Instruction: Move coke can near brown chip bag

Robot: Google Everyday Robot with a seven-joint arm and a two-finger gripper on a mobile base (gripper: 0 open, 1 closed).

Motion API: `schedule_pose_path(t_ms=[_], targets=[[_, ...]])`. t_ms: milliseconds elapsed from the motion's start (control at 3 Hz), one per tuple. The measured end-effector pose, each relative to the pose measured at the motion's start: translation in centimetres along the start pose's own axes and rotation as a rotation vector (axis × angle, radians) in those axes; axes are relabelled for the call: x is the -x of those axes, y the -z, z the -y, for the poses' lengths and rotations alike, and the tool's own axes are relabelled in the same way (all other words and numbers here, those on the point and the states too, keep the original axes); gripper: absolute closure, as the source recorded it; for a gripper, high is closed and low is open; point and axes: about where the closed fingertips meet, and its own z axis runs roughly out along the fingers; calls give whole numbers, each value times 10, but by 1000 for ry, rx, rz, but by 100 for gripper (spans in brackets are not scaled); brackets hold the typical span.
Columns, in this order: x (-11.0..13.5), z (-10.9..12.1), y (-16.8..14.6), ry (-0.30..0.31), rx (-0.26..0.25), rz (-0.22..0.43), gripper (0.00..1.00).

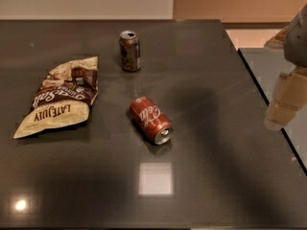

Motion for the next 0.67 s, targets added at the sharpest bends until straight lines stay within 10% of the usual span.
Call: schedule_pose_path(t_ms=[667], targets=[[0, 0, 0, 0, 0, 0, 0]])
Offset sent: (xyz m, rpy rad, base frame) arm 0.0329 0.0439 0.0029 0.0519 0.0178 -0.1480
